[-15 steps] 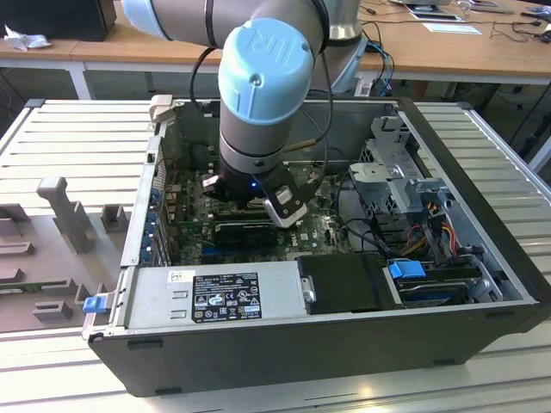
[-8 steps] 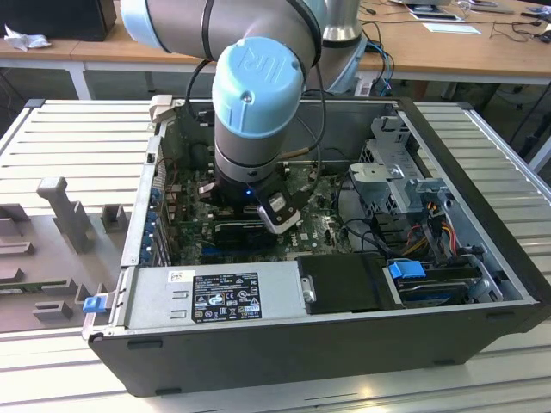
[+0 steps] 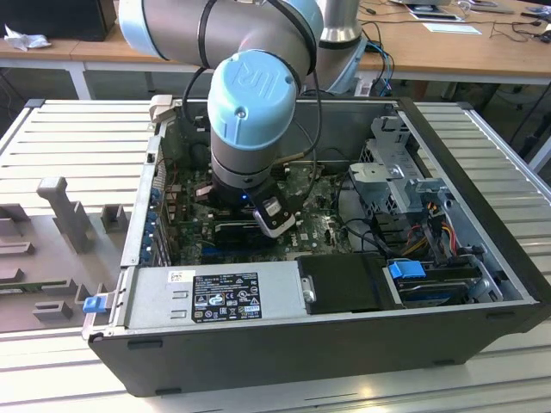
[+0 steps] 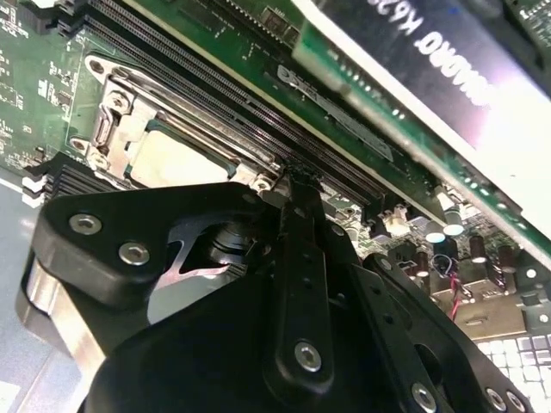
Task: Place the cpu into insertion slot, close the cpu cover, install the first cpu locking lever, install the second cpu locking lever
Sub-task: 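Install the second cpu locking lever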
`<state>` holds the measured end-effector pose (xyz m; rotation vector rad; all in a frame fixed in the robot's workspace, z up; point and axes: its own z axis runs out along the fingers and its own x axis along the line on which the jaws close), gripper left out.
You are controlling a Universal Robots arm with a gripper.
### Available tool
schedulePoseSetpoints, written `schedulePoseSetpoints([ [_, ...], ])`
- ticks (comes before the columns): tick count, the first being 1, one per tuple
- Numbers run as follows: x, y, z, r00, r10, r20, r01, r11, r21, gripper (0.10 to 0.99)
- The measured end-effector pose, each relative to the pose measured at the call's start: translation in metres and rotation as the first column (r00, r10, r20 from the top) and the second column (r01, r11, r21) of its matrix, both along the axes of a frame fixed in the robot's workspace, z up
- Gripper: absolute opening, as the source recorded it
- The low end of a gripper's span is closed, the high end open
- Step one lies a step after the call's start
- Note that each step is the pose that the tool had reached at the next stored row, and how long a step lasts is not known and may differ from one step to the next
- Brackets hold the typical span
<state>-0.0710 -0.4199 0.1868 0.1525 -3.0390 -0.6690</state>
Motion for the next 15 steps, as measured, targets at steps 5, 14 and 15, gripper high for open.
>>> schedulePoseSetpoints([
  [5,-0.0017,0.0000,-0.0018,1.0000,0.000,0.0001,0.000,0.9999,0.016,0.106],
  [14,-0.0017,-0.0010,0.0070,1.0000,0.000,0.0001,0.000,0.9999,0.016,0.106],
  [15,-0.0018,-0.0010,0.0092,1.0000,0.000,0.0001,0.000,0.9999,0.016,0.106],
])
